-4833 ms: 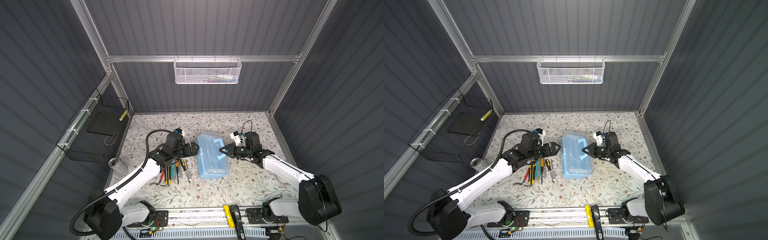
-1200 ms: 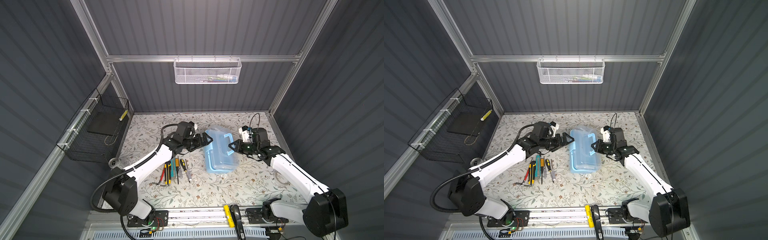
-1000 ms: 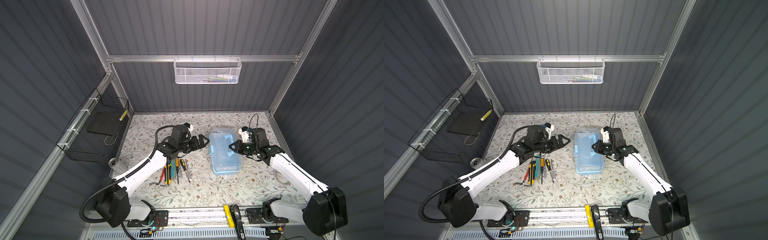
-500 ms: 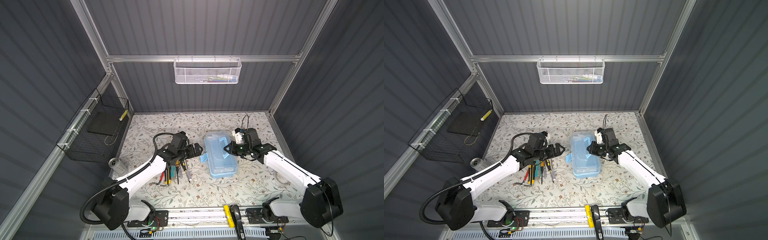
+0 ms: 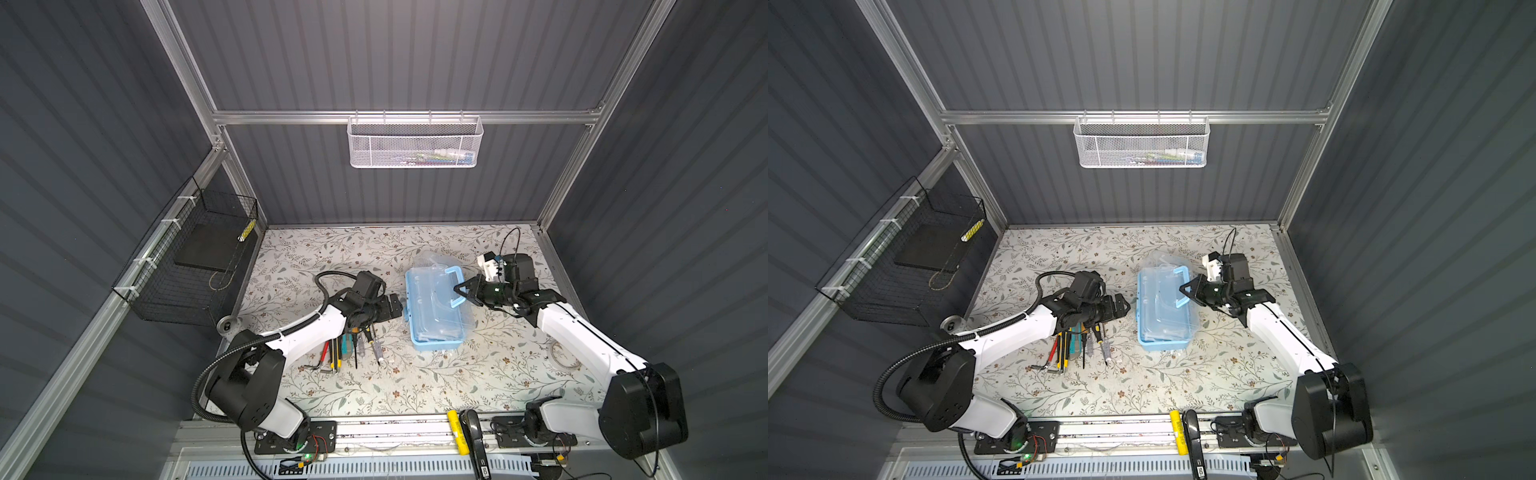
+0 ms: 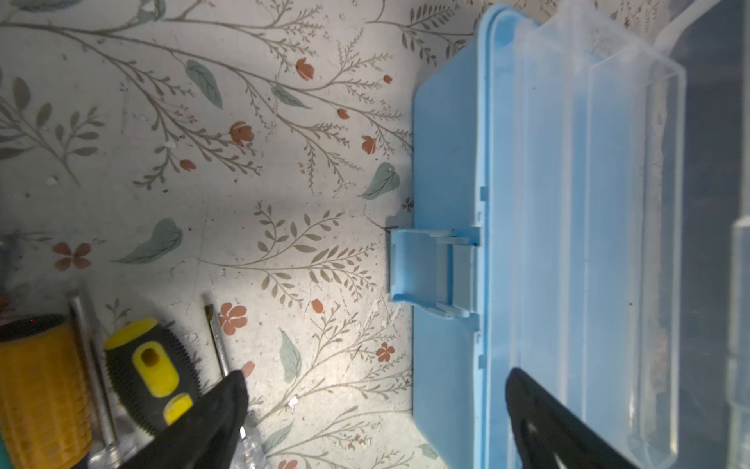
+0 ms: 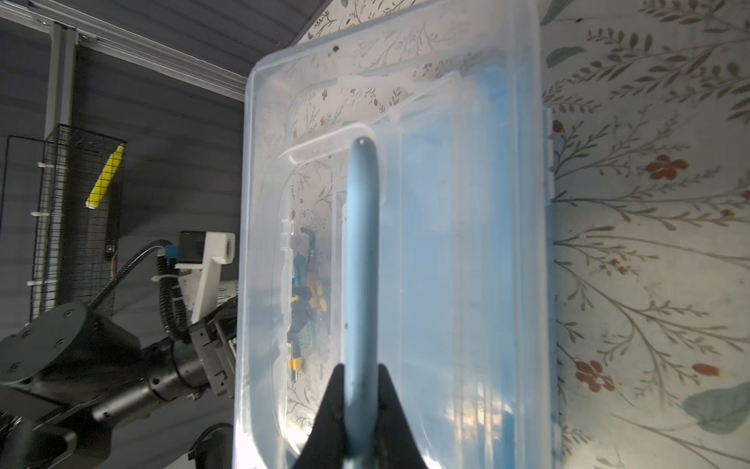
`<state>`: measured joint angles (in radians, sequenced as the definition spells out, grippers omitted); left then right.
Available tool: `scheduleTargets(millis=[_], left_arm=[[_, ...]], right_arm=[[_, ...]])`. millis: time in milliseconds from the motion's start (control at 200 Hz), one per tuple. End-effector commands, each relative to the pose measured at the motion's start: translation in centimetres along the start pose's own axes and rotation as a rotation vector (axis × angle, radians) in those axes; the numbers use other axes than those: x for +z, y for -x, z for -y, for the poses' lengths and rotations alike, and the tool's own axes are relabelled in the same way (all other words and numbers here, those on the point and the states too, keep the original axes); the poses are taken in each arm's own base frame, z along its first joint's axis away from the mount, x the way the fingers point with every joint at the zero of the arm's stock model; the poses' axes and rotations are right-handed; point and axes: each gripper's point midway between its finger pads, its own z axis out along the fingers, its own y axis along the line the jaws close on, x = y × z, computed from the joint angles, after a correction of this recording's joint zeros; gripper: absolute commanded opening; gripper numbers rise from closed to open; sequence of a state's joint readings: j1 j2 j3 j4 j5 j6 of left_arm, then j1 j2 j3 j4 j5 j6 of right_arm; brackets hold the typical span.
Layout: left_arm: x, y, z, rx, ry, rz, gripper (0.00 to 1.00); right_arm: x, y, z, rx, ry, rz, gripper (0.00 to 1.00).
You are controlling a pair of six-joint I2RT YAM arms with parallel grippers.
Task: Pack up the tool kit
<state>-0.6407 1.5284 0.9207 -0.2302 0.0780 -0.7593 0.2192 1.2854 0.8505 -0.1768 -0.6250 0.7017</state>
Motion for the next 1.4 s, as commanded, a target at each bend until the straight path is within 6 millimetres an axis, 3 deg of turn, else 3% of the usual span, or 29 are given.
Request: scheduleTargets(millis=[0,255,635,1051,1261,1396], left_arm=[[0.8,0.3,0.6,-0.002,-0.018,-0.004,1.00],[2.1,0.5,1.1,-0.006,-0.037,-0.016,0.99],[2.3,0.7,1.9,0.006,-0.079,-0.008,0.99],[3.8,-1.2,0.0,-0.042,-0.040,-0.062,0.99],[3.1,-0.9,0.0,-0.032,-0.029,-0.042,0.99],[1.2,0.5,0.8,-0.026,-0.041,0.020,0.99]], right_arm=[[-0.7,0.7,-3.2,-0.041,0.155,0.010,0.00],[-0.4,0.4,-2.8,-0.037,0.165,-0.007,0.00],[-0.2,0.2,-2.4,-0.028,0.162,-0.016,0.00],[-0.2,0.3,-2.6,-0.026,0.169,-0.011,0.00],[-1.0,0.7,-3.0,-0.036,0.170,0.010,0.00],[-1.6,1.1,-3.2,-0.036,0.175,0.029,0.00]])
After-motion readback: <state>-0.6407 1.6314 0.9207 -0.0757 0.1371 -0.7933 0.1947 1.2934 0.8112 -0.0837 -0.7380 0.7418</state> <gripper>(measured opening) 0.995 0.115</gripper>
